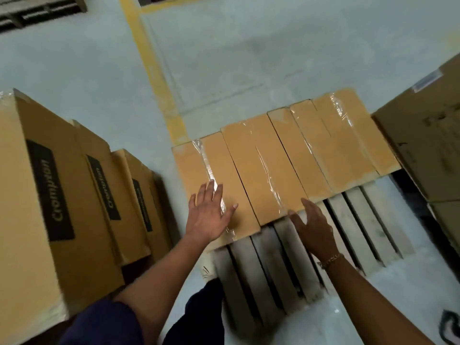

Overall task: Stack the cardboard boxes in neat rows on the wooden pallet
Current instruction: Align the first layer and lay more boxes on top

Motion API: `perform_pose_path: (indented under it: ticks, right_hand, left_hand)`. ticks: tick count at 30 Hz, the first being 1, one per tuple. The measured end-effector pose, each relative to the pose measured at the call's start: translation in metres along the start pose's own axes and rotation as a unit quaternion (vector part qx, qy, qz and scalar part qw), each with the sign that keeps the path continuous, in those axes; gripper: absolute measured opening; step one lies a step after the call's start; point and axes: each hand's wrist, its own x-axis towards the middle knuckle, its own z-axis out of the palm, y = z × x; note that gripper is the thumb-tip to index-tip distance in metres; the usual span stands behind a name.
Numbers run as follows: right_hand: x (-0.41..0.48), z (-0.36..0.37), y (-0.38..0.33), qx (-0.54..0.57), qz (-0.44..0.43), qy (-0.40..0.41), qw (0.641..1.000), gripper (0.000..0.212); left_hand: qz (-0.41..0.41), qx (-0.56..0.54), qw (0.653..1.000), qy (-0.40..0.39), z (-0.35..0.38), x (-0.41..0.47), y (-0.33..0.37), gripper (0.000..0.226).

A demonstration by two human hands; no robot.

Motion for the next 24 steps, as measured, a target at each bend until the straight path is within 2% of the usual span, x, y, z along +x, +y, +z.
perform_pose_path:
  ticks: [3, 7, 16, 24]
  right_hand:
    - [-0.032, -0.013, -0.007, 0.006, -0.004, 0.011, 1.000, 0.067]
    - [-0.079, -0.026, 0.003, 0.046, 0.040, 0.014, 0.998, 0.070]
    - [-0.203, -0.058, 0.075, 0.129, 0.104, 0.044, 0.985, 0.069]
    - [-0.287, -0.086, 0.138, 0.162, 0.091, 0.039, 0.982, 0.066]
  left_hand:
    - [0.024, 0.020, 1.000, 0.003, -0.022, -0.013, 0.000, 0.091]
    - [0.046, 0.042, 0.998, 0.006, -0.033, -0.034, 0.003, 0.083]
    - [0.080, 0.055, 0.995, 0.008, -0.021, -0.104, 0.049, 0.105]
    - [0.087, 0.025, 0.996, 0.019, 0.008, -0.195, 0.102, 0.103]
